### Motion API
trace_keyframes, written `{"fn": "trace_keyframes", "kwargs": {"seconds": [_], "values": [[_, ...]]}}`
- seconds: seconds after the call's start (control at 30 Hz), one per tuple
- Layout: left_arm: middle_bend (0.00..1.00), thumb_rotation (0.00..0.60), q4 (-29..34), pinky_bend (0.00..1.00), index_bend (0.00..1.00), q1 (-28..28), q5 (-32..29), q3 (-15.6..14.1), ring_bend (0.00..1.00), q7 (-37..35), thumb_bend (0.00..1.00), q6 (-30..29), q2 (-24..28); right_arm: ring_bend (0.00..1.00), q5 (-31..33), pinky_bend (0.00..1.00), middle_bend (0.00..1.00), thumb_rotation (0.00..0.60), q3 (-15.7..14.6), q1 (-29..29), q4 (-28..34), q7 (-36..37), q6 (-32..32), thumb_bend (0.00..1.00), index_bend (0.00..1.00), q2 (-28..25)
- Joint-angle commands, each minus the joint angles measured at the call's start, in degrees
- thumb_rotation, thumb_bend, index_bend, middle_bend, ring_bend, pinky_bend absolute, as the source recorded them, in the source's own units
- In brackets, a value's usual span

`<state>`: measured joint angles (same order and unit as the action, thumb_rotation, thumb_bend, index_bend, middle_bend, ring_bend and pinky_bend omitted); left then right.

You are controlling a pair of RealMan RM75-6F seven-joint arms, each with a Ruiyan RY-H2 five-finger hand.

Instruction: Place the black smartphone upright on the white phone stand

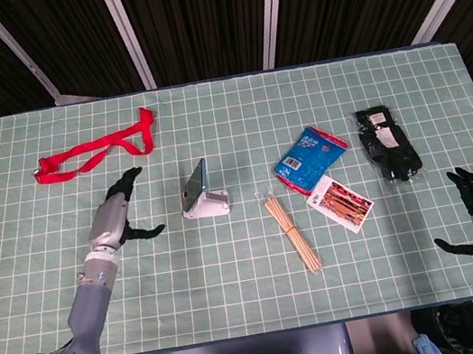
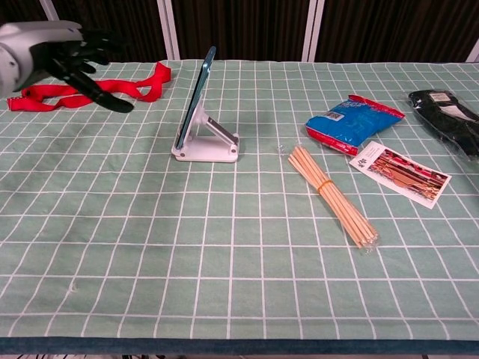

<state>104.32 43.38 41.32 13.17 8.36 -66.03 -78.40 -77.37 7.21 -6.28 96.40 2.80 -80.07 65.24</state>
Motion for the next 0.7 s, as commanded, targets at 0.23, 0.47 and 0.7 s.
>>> {"fn": "trace_keyframes", "kwargs": {"seconds": [0.23,0.47,0.7], "values": [[0.0,0.6,1.09,0.0,0.0,-15.49,26.36,-17.73,0.0,10.02,0.12,-19.43,8.78,0.0,-0.42,0.15,0.0,0.6,-0.25,0.09,-0.08,-0.64,-0.25,0.12,0.0,0.03],[0.0,0.6,-6.25,0.0,0.0,-23.18,34.46,-22.11,0.0,11.48,0.11,-27.03,8.59,0.0,-0.99,0.15,0.0,0.6,-0.53,0.12,-0.41,-1.2,-0.48,0.13,0.0,0.22],[0.0,0.6,-11.93,0.0,0.0,-27.85,36.28,-21.95,0.0,7.07,0.11,-28.59,7.79,0.0,-2.07,0.15,0.0,0.6,-0.82,0.24,-0.7,-1.49,-1.17,0.12,0.0,0.43]]}}
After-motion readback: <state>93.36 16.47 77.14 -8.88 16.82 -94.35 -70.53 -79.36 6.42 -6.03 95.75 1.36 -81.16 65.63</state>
